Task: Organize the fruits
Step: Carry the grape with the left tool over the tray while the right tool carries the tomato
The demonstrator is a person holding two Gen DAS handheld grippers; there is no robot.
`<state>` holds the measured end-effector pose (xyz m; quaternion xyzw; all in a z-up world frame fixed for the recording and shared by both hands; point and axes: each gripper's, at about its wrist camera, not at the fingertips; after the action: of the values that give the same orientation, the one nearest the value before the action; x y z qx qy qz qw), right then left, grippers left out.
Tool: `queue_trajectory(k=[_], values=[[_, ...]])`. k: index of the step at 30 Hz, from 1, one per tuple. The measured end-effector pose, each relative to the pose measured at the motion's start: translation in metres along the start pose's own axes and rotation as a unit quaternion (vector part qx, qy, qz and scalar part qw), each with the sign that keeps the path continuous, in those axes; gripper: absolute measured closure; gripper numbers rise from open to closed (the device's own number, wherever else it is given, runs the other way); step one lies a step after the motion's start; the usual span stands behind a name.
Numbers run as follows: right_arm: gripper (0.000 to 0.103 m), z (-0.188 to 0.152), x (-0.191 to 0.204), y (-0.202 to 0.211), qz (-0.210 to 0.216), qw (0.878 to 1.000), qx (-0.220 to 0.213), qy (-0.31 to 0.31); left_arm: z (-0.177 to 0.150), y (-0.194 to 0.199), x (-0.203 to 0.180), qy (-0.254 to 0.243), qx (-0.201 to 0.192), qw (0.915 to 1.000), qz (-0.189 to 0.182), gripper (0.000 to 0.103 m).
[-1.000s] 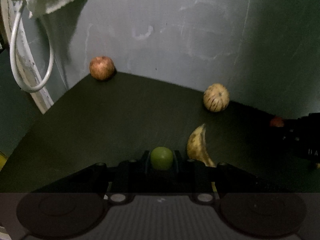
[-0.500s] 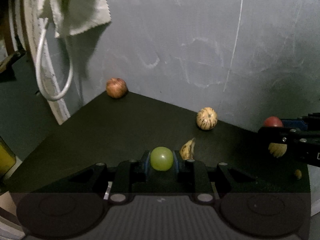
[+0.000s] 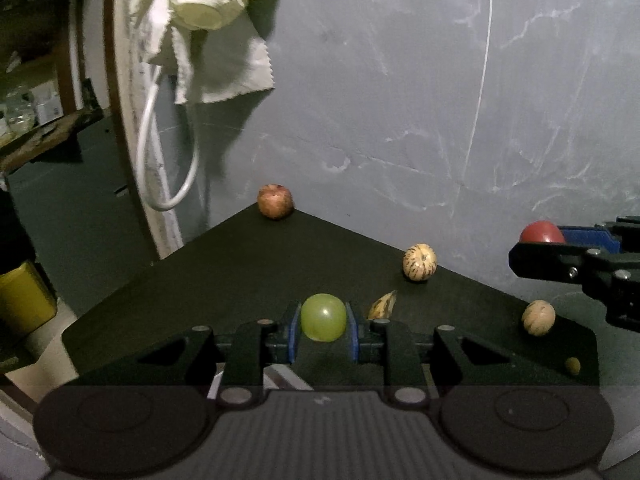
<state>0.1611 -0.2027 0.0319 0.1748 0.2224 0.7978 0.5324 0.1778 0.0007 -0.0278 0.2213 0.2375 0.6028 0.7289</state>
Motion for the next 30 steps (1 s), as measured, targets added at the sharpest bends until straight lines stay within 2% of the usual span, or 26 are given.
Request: queue_trajectory(k=[15,24,30], values=[[0.074,-0.002,0.04,0.045,0.06,0.997,-0.025,0.033,-0.034,0.077,0.013,0.041,-0.026,0.9977,0.047,0.078],[0.074,-0.003,0.068,0.051,0.095,0.994,-0.025,0.056,-0.058,0.107,0.031,0.071,-0.026,0.9943,0.075,0.078],[0.074,-0.008,0.083,0.048,0.11,0.991,-0.014,0.069,-0.075,0.113,0.041,0.092,-0.017,0.9926,0.077,0.078]])
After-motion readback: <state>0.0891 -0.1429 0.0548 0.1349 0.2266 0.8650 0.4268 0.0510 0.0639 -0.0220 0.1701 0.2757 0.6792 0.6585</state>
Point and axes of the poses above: each gripper's, at about its wrist camera, not at the fingertips, and y roughly against the way its jaws point, x to its left, z to its top, and after that the axes turned 5 degrees about -z, right-handed
